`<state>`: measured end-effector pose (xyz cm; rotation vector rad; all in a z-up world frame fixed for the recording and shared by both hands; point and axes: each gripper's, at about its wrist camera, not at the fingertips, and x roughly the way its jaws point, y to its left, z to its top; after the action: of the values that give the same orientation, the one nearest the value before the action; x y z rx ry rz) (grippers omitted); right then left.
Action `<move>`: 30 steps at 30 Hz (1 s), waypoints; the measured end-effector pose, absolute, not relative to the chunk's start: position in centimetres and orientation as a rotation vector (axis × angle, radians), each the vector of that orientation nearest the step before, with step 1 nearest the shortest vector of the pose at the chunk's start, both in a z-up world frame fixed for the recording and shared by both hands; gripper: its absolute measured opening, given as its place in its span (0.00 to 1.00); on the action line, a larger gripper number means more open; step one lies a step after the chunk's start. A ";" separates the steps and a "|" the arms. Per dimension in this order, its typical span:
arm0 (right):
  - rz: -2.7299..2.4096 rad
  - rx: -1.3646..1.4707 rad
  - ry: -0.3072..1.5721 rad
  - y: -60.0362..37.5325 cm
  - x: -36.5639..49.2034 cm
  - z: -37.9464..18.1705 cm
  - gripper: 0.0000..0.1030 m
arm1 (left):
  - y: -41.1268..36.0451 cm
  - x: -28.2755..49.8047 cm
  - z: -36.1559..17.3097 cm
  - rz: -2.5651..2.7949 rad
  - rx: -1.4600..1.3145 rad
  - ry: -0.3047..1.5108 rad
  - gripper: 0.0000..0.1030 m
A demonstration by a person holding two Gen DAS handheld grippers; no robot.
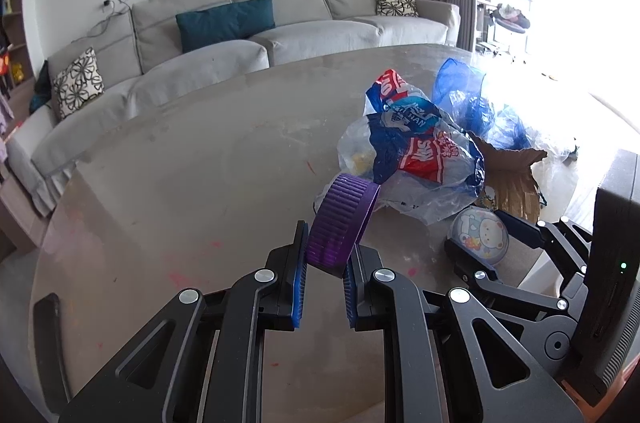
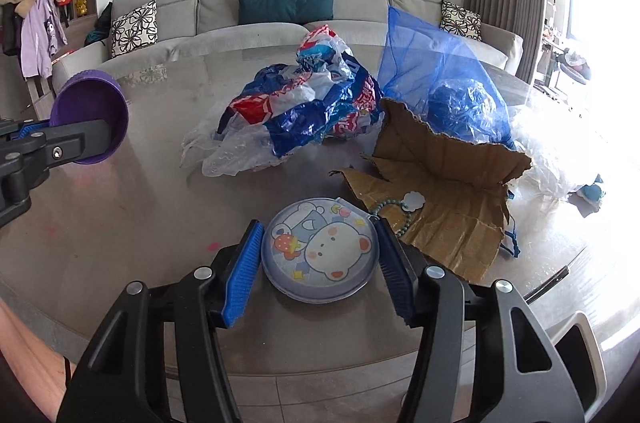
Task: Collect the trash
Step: 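Grasp the round cartoon tin lid with the right gripper while the left holds the cap, then carry the cap and tin lid over the trash bin with both tools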
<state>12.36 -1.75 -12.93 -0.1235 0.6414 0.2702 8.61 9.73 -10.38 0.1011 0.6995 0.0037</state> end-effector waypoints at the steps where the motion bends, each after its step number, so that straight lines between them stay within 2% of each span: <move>1: 0.271 -0.130 0.626 -1.7 12.0 -12.5 0.56 | 9.7 8.5 -10.3 0.001 0.100 0.697 0.17; 16: 0.211 -0.091 0.391 -7.2 5.6 -4.1 0.56 | 5.1 7.3 -8.9 -0.089 0.118 0.647 0.17; 22: 0.107 -0.079 0.341 -11.5 3.2 -2.8 0.56 | -0.1 7.0 -9.1 -0.178 0.158 0.636 0.17; 30: -0.060 -0.046 0.358 -18.3 0.9 -4.0 0.56 | -8.6 6.1 -9.9 -0.327 0.203 0.630 0.17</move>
<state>0.94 -18.31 -3.99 -0.0464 0.3583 -0.0595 6.14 -8.61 -9.89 0.2032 0.6297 -0.3269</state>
